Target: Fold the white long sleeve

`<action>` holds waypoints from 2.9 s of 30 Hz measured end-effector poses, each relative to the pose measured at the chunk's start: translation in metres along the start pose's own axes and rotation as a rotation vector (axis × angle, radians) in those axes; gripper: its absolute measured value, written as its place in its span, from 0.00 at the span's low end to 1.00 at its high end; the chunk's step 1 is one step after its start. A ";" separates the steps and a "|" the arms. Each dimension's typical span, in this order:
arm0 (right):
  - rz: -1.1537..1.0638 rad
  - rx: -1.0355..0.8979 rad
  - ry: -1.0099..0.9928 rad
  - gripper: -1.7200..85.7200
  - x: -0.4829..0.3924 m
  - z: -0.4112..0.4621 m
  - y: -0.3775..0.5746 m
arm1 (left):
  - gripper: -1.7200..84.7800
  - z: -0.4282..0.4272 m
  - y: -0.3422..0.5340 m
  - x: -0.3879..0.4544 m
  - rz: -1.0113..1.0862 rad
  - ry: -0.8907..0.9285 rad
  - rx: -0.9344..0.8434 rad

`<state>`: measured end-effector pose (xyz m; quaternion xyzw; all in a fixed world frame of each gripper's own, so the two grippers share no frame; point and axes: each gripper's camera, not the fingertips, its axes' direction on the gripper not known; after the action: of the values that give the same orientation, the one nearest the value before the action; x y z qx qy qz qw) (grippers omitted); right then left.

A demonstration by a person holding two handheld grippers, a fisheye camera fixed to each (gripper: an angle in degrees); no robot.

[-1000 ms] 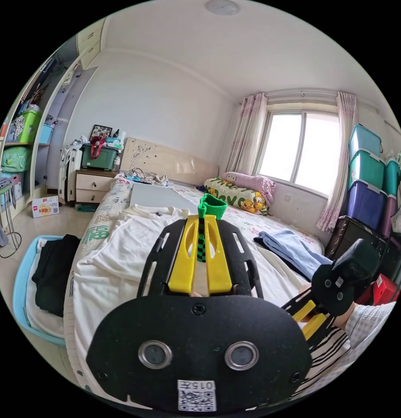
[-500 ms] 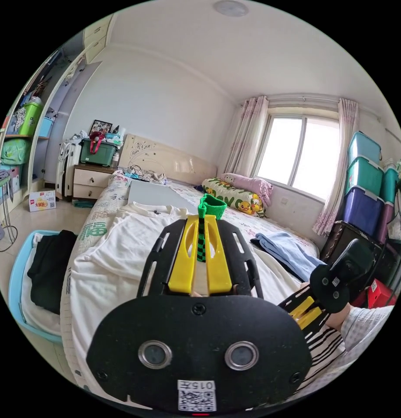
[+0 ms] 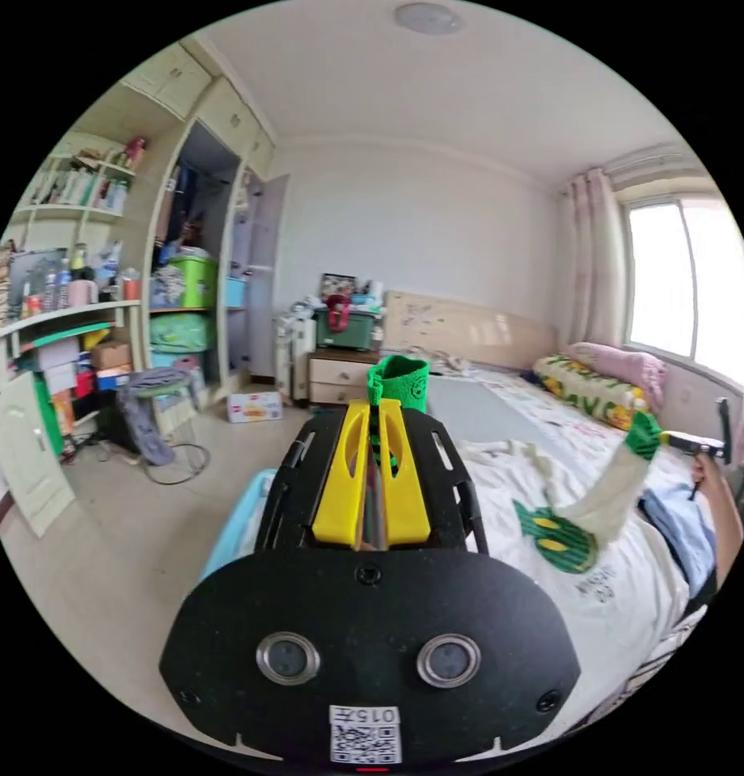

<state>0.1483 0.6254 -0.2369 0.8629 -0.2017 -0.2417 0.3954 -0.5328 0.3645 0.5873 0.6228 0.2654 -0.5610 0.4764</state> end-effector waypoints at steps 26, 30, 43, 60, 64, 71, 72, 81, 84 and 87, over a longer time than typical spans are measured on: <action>-0.104 -0.160 -0.305 0.14 0.100 -0.165 0.155 | 0.11 -0.134 0.092 -0.077 0.034 0.338 -0.269; -0.160 -0.229 -0.444 0.15 0.085 -0.212 0.247 | 0.13 -0.196 0.145 -0.057 0.018 0.572 -0.306; -0.074 -0.222 -0.472 0.12 0.122 -0.241 0.356 | 0.11 -0.201 0.167 -0.004 0.072 0.691 -0.358; -0.042 -0.024 -0.359 0.01 0.149 -0.327 0.418 | 0.02 -0.248 0.125 -0.061 0.017 0.622 -0.204; -0.118 -0.154 -0.318 0.01 0.131 -0.316 0.419 | 0.03 -0.252 0.123 -0.088 -0.025 0.548 -0.213; -0.191 -0.223 -0.245 0.01 0.108 -0.305 0.414 | 0.11 -0.220 0.127 -0.090 -0.072 0.636 -0.297; -0.183 -0.220 -0.250 0.01 0.109 -0.306 0.414 | 0.11 -0.214 0.126 -0.088 -0.074 0.627 -0.303; -0.156 -0.176 -0.259 0.01 0.111 -0.316 0.407 | 0.03 -0.238 0.106 -0.113 -0.045 0.650 -0.223; -0.181 -0.197 -0.248 0.01 0.105 -0.312 0.401 | 0.02 -0.241 0.102 -0.108 -0.016 0.608 -0.241; -0.217 -0.250 -0.213 0.01 0.095 -0.305 0.394 | 0.02 -0.231 0.105 -0.103 -0.010 0.578 -0.270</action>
<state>0.3389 0.5134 0.2201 0.7932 -0.1166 -0.3960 0.4477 -0.3623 0.5484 0.6968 0.6862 0.4648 -0.3230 0.4569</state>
